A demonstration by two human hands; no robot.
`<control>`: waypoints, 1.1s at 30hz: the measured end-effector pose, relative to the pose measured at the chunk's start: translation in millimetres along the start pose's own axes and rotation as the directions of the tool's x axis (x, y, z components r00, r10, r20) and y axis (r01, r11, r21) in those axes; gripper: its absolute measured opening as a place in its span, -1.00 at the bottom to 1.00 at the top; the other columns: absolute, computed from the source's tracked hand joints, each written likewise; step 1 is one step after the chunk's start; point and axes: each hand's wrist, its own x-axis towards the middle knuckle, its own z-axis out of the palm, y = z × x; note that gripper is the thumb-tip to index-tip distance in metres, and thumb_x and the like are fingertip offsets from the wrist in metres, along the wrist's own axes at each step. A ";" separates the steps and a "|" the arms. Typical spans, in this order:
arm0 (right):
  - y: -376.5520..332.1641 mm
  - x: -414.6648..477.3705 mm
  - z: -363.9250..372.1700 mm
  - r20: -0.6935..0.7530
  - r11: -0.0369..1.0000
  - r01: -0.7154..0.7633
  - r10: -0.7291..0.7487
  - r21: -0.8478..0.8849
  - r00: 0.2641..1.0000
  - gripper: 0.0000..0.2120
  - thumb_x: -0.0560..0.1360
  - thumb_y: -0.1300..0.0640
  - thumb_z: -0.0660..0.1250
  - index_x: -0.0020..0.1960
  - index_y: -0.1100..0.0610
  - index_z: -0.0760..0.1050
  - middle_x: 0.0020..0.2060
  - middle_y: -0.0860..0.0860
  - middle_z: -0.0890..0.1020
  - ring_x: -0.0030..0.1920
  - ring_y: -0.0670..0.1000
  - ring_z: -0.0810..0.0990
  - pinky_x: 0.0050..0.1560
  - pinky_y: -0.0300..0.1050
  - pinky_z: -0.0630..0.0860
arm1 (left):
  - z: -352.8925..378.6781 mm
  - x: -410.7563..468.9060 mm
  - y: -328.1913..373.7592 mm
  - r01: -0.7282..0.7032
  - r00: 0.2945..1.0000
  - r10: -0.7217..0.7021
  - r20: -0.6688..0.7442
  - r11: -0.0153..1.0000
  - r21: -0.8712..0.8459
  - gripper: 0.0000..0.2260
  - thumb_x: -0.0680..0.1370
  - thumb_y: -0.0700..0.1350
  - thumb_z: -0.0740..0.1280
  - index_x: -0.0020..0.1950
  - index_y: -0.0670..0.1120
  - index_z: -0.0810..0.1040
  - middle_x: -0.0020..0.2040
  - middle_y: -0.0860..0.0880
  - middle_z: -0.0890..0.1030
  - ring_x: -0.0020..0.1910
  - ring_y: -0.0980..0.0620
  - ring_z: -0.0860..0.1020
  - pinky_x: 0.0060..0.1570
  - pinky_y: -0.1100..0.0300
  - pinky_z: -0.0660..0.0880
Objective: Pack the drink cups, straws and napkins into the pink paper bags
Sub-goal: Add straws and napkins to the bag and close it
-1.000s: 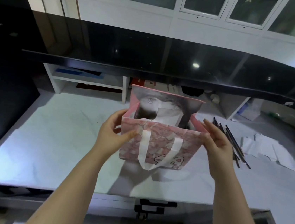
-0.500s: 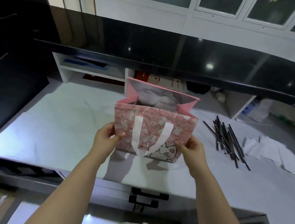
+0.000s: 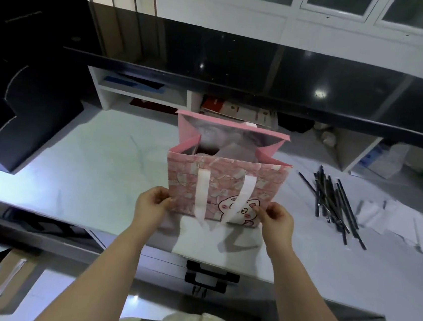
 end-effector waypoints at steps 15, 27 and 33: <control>-112.5 13.0 2.2 0.060 0.939 0.252 -0.273 0.234 0.960 -0.94 0.53 0.24 0.37 -0.01 0.14 0.60 -0.18 -0.04 0.69 -0.18 -0.08 0.67 -0.19 -0.19 0.59 | -5.0 16.8 114.2 -0.269 0.961 0.275 0.027 0.954 -0.136 -0.86 0.50 -0.14 0.46 0.00 0.06 0.63 -0.09 0.09 0.70 -0.06 0.10 0.65 -0.01 0.13 0.61; -116.2 43.7 3.0 0.080 0.959 0.236 -0.251 0.156 0.965 -0.84 0.34 0.01 0.55 -0.20 0.01 0.59 0.23 -0.26 0.50 0.18 0.02 0.56 0.07 0.12 0.53 | 0.0 50.6 114.7 -0.313 0.947 0.320 0.020 0.938 -0.151 -0.92 0.39 -0.16 0.54 -0.15 -0.05 0.71 0.45 0.22 0.36 0.35 0.25 0.38 0.21 0.08 0.47; -127.1 73.7 -4.1 0.321 0.962 0.114 -0.193 0.249 0.927 -0.82 0.40 0.24 0.46 -0.31 0.07 0.52 0.48 -0.20 0.29 0.40 0.04 0.39 0.09 -0.05 0.53 | -10.2 91.7 126.9 -0.310 0.899 0.309 0.310 0.950 -0.048 -0.71 0.20 0.10 0.52 -0.16 0.00 0.72 0.46 0.42 0.22 0.56 0.06 0.09 0.39 -0.30 0.25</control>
